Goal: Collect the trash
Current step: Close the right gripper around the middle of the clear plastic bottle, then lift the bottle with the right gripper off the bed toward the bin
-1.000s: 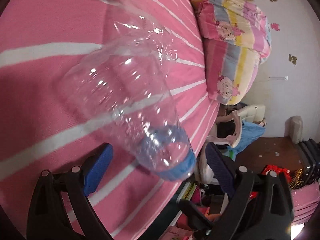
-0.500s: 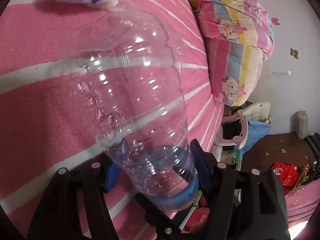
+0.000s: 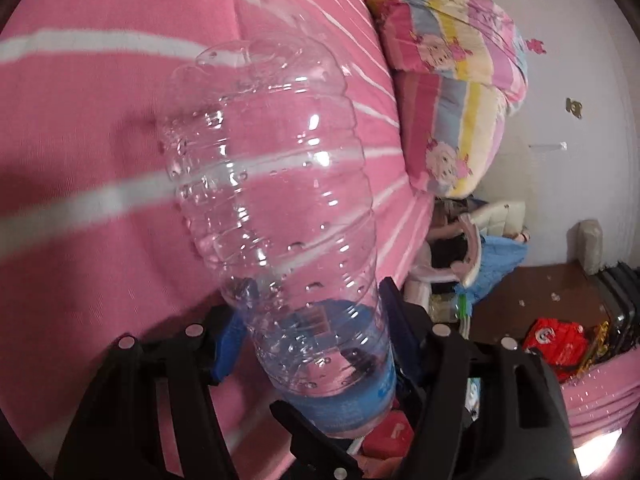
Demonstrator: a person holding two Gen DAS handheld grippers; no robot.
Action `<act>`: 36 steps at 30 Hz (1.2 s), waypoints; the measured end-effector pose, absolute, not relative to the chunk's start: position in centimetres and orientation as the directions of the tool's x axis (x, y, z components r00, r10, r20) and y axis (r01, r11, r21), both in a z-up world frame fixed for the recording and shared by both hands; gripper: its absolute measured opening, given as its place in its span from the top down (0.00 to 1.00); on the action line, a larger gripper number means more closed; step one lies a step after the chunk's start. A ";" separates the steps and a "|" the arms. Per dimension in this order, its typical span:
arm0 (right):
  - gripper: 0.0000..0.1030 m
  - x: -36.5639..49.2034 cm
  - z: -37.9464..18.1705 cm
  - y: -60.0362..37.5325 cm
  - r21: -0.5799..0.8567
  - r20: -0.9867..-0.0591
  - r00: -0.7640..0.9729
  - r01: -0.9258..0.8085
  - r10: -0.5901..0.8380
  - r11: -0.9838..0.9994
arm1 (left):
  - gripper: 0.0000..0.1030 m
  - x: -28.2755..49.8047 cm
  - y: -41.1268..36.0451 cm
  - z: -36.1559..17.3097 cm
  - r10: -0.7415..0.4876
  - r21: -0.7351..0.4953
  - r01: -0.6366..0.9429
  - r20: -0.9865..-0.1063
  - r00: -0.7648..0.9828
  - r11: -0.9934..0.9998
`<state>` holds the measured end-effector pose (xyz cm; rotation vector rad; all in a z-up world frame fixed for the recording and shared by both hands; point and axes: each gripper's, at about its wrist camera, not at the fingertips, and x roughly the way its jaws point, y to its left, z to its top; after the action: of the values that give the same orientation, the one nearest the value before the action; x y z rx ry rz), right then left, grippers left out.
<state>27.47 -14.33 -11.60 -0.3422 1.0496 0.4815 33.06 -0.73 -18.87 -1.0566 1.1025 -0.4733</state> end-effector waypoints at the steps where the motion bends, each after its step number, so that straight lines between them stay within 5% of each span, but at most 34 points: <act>1: 0.35 26.5 -11.2 -14.7 -0.051 -0.882 0.422 -0.529 0.211 0.847 | 0.41 32.7 -0.9 -18.7 -0.769 -0.873 -0.167 -0.484 0.417 0.459; 25: 0.37 6.9 -4.1 -24.7 -0.200 -0.745 0.645 -0.458 0.168 0.866 | 0.41 15.2 -12.0 -8.4 -0.834 -0.875 0.120 -0.394 0.387 0.469; 36: 0.37 0.2 -5.3 -34.6 -0.153 -0.738 0.666 -0.316 0.104 0.937 | 0.41 11.2 -23.6 -8.9 -0.858 -0.836 0.208 -0.467 0.214 0.508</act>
<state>0.17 -34.63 -5.32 -0.2792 0.8093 0.2403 11.16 -23.59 -8.87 -0.7192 1.1137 -0.8345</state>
